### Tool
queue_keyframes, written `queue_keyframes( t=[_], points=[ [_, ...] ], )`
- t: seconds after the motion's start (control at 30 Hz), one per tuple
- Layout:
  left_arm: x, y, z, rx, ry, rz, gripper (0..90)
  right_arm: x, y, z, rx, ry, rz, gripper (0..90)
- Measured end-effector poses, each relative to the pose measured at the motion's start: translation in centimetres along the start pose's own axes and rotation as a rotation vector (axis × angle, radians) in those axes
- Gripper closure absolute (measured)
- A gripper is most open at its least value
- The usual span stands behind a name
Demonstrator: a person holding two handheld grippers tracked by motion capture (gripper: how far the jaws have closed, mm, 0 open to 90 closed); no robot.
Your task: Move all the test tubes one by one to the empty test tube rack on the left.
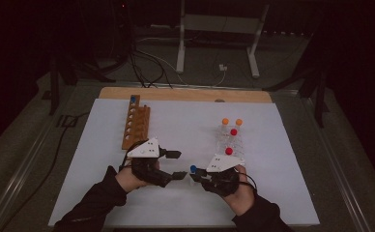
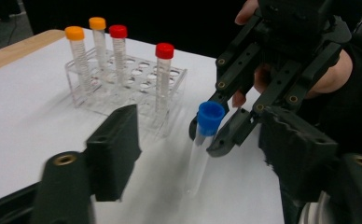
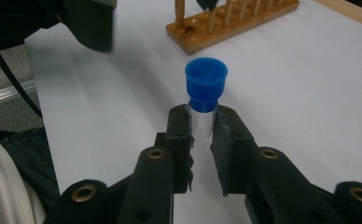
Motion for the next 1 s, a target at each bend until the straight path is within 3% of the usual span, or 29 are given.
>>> queue_keyframes(
  t=[0.27, 0.63, 1.0],
  points=[
    [-0.3, -1.4, 0.1, 0.012, -0.017, -0.017, 52.4, 0.1, 0.0, 0.2, -0.006, 0.005, 0.002, 76.8],
    [-0.4, -2.3, 0.2, 0.019, -0.036, -0.038, 71.3, 0.0, 0.1, 0.3, -0.013, 0.002, -0.003, 76.7],
    [-0.2, -2.2, 0.5, 0.021, -0.070, -0.017, 77.2, -0.2, 0.3, 0.3, -0.026, -0.023, -0.011, 73.7]
  ],
)
Point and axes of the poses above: each handheld gripper's, and its own axes: y roughly backward along the jaws, z roughly out of its top, x roughly to its left, the point moved 5 cm from there along -y, roughly forward along the jaws, and after that the axes turned 7 degrees about y, right-handed, at the moved point
